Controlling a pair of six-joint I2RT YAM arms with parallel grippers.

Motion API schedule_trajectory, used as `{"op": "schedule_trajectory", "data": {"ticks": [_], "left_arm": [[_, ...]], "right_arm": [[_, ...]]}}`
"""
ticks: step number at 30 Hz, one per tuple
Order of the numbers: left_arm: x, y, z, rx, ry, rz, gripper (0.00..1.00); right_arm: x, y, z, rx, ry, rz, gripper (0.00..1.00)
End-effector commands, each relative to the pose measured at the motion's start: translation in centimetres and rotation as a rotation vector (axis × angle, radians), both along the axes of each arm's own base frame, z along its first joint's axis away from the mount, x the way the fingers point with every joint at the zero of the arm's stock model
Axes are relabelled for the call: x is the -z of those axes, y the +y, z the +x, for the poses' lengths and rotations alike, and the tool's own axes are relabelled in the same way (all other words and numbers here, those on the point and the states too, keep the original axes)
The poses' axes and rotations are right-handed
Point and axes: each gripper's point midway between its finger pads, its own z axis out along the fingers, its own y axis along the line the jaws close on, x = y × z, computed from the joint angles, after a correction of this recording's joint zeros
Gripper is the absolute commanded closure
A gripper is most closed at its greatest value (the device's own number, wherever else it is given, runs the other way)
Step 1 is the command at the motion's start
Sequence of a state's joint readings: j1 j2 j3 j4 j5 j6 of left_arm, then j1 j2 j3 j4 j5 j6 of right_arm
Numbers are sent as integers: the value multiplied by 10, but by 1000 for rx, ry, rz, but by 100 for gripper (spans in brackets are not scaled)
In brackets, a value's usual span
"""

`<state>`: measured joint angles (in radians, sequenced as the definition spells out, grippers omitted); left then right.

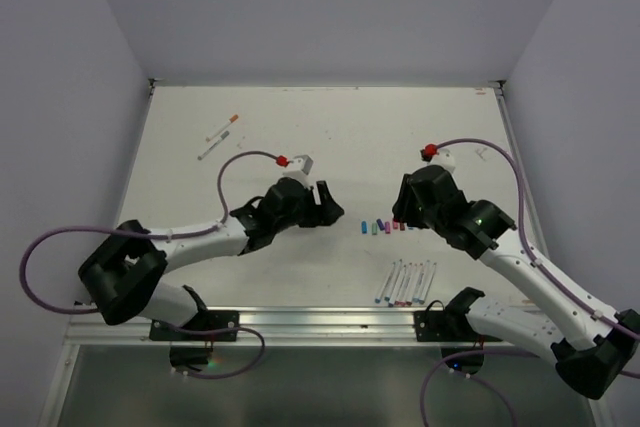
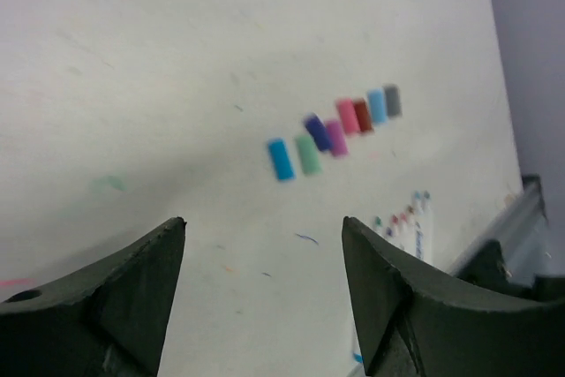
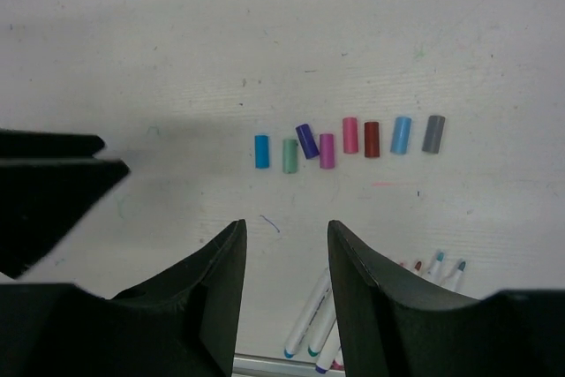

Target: Open the pen caps

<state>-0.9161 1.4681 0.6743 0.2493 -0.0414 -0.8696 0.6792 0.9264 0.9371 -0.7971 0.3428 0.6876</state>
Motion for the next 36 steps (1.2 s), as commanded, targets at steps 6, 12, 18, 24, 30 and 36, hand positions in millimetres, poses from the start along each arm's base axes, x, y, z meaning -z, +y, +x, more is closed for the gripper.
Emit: {"op": "schedule_trajectory", "data": {"ticks": [6,12,18,24,30,36], "left_arm": [[-52,146,118,-257,-264,399,21],[-48,220,186,-347,-222,387,20],[-32,281,234,-445,-164,415,20],[-31,311,267,-526,-223,388,19],[-17,341,285,-592,-196,417,18],[10,367,293,-692,-111,500,16]], "right_arm": [[21,27,13,-70,33,31,54],[25,40,27,-121,47,-4,54],[36,55,35,-186,76,-11,54],[55,66,44,-242,120,-25,54],[68,68,49,-266,157,-25,54],[75,67,54,-274,176,-11,54]]}}
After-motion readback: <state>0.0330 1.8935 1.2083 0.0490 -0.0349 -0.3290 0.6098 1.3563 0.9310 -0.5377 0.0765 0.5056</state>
